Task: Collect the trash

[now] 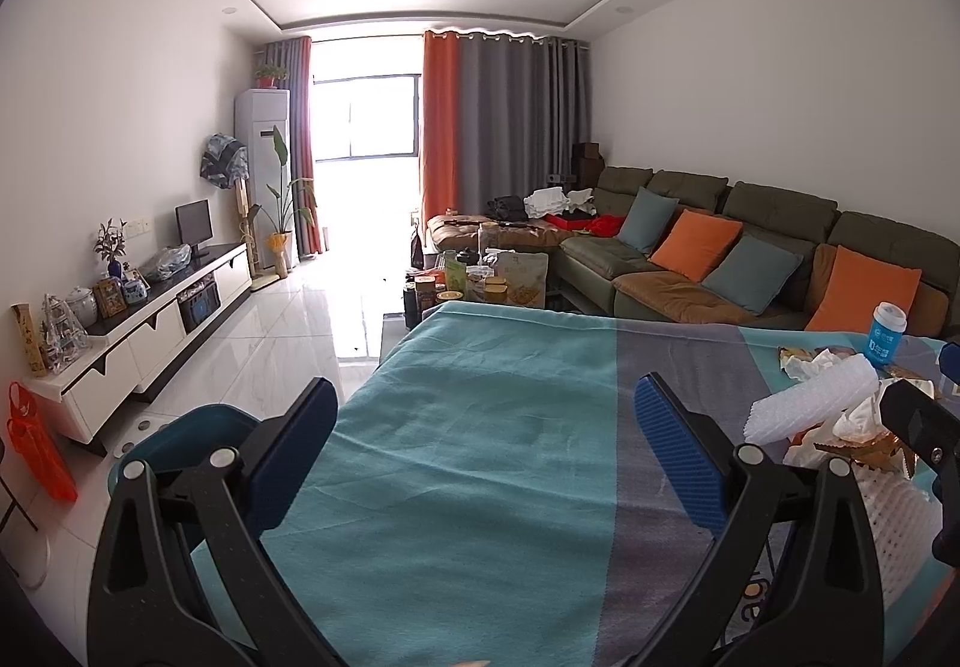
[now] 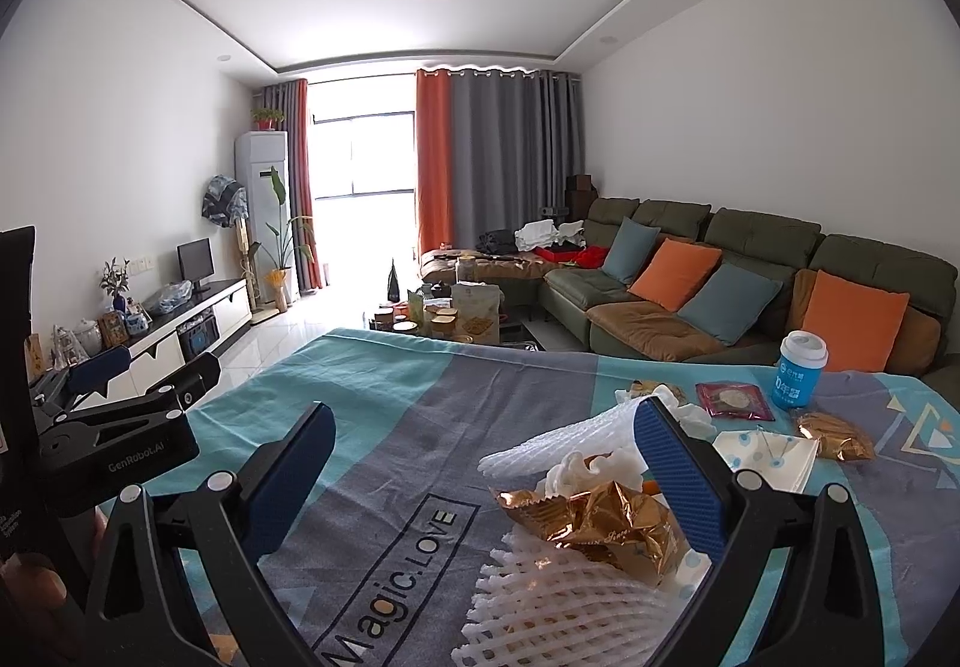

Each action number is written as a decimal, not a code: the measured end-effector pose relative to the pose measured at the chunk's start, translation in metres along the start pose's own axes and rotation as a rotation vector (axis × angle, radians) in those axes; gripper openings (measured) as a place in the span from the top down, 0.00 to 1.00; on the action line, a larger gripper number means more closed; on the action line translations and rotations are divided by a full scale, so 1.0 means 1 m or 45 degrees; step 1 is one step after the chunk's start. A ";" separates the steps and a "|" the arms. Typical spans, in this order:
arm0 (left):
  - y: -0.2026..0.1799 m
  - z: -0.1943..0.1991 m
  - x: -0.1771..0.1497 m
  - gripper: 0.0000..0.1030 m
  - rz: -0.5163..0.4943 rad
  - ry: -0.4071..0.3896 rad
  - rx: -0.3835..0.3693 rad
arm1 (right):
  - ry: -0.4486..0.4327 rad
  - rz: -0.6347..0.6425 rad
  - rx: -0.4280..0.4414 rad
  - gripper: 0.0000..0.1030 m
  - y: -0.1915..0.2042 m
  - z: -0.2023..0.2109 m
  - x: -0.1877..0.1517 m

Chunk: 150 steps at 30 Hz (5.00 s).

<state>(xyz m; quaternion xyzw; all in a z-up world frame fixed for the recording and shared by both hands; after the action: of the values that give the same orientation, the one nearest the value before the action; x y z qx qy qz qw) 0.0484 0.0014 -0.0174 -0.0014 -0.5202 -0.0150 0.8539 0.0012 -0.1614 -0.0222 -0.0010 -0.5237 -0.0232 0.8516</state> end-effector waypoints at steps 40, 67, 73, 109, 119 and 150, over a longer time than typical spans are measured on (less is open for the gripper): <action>-0.123 0.009 -0.045 0.05 -0.387 0.290 -0.770 | 0.193 -0.111 0.072 0.09 -0.076 0.005 -0.021; -0.126 0.017 -0.076 0.92 -0.372 0.515 -1.236 | 0.290 0.063 0.275 0.84 -0.050 -0.002 -0.005; -0.076 0.021 -0.059 0.92 -0.319 0.440 -1.163 | 0.258 0.003 0.368 0.84 -0.041 0.001 0.014; 0.330 -0.027 -0.044 0.92 0.263 0.457 -0.146 | 0.616 0.205 1.083 0.84 0.287 -0.141 0.043; 0.346 -0.073 -0.065 0.91 0.343 0.597 -0.100 | 0.805 0.288 1.032 0.82 0.345 -0.178 0.009; 0.151 0.009 -0.004 0.09 -0.017 0.242 -0.355 | 0.409 0.208 0.814 0.35 0.162 -0.080 0.043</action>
<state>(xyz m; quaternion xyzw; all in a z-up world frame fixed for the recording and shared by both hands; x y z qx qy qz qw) 0.0424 0.1525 -0.0149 -0.1151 -0.4300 -0.0929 0.8906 0.0982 -0.0032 -0.0164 0.2269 -0.3624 0.2100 0.8792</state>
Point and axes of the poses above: each gripper's, at about its wrist camera, not at the fingertips, and z roughly against the way its jaws point, y to its left, x to its top, the point moved 6 cm from there along -z, roughly the way its jaws point, and after that the axes turned 10 degrees about y, right-handed, at the moved point
